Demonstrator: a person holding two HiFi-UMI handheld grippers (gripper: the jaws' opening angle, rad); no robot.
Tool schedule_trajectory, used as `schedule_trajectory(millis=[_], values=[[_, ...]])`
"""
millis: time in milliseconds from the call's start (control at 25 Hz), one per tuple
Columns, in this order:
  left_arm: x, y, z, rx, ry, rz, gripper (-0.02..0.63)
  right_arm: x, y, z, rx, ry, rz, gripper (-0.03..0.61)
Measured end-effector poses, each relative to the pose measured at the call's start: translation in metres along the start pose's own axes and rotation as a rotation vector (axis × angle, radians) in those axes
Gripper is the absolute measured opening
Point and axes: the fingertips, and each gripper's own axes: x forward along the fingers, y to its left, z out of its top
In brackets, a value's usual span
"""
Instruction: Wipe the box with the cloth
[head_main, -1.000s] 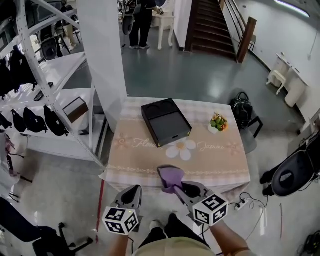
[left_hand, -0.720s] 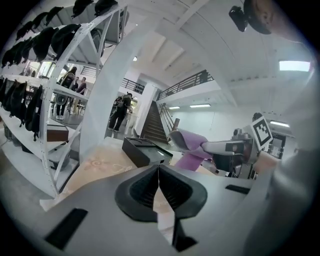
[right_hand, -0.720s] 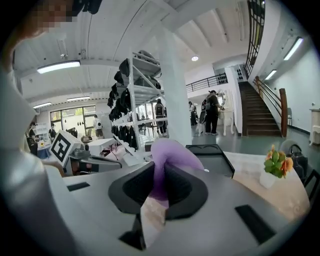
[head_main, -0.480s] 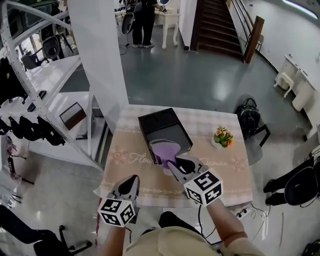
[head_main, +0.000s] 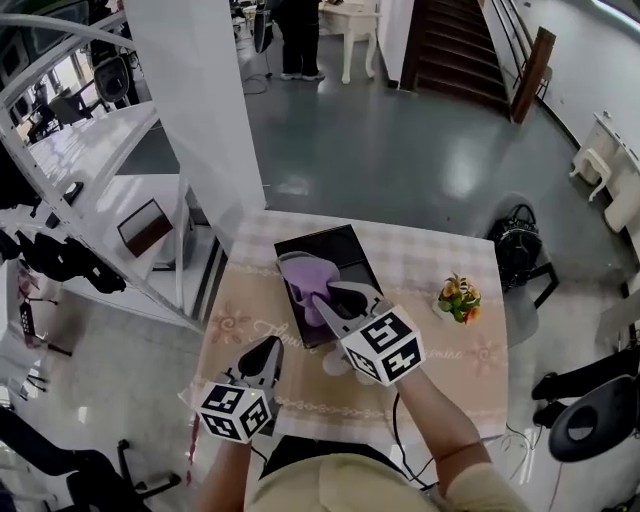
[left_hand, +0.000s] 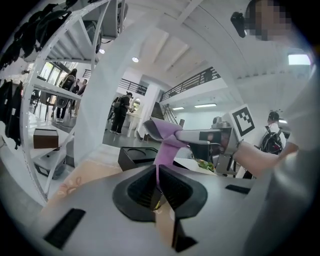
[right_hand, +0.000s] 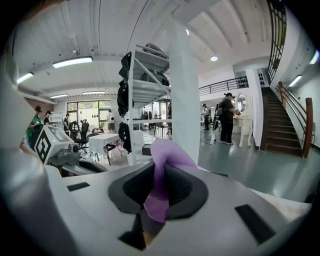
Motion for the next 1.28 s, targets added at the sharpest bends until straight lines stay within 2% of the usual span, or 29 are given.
schedule_trajectory(millis=[120,280,320,400,560,840,1120,1280], values=[[0.006,0.0,-0.003,-0.004,0.02,-0.014,0.017,0.02,-0.002,0.003,-0.011,0.001,0.02,0.072],[0.015,0.007,0.001,-0.002,0.022,-0.048,0.024,0.042,-0.009,0.003,-0.032,0.021,0.005,0.072],[0.017,0.011,0.002,-0.005,0.023,-0.057,0.039,0.048,-0.013,0.002,-0.03,0.03,-0.005,0.072],[0.02,0.018,0.001,-0.019,0.035,-0.074,0.112,0.06,-0.019,-0.004,-0.016,0.059,-0.028,0.072],[0.024,0.03,0.0,-0.044,0.051,-0.109,0.114,0.087,-0.026,-0.024,-0.007,0.129,-0.061,0.072],[0.027,0.041,0.0,-0.063,0.062,-0.16,0.123,0.13,-0.021,-0.049,-0.16,0.257,-0.124,0.072],[0.03,0.051,-0.003,-0.069,0.087,-0.186,0.121,0.136,-0.03,-0.053,-0.33,0.304,-0.194,0.071],[0.035,0.05,-0.005,-0.072,0.099,-0.207,0.121,0.129,-0.043,-0.058,-0.363,0.323,-0.249,0.071]])
